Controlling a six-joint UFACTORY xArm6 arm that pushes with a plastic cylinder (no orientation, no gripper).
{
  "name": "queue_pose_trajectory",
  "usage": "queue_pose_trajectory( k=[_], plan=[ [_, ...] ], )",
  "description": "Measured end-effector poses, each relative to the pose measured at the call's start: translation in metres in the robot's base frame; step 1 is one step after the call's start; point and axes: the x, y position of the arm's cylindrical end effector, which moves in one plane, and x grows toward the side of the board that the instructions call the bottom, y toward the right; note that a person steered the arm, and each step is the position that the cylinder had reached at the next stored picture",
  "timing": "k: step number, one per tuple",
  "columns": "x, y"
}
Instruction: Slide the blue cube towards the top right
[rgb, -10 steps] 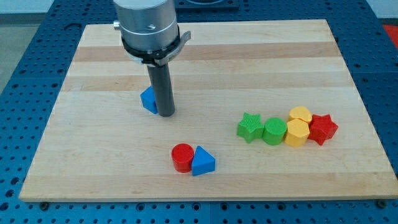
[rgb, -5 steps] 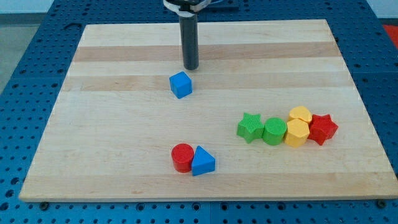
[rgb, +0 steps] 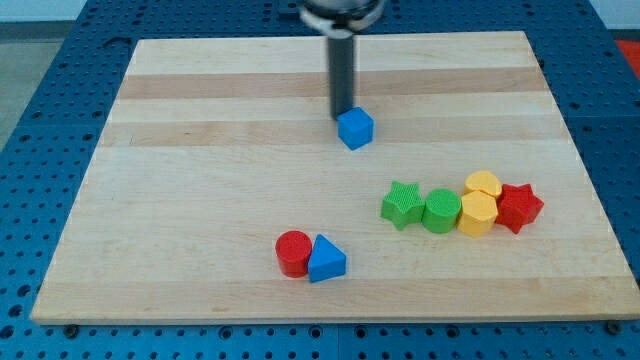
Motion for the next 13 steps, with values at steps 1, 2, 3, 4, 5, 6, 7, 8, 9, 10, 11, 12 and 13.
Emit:
queue_pose_trajectory(
  k=[1, 2, 3, 4, 5, 6, 7, 8, 9, 10, 11, 12, 13],
  plan=[
    [0.010, -0.017],
    [0.046, -0.040],
    [0.066, -0.039],
    [0.070, -0.014],
    [0.067, 0.050],
    [0.053, 0.092],
    [0.027, 0.094],
    [-0.005, 0.107],
    [-0.024, 0.116],
    [-0.019, 0.119],
    [-0.010, 0.135],
    [-0.010, 0.151],
    [-0.030, 0.171]
  ],
)
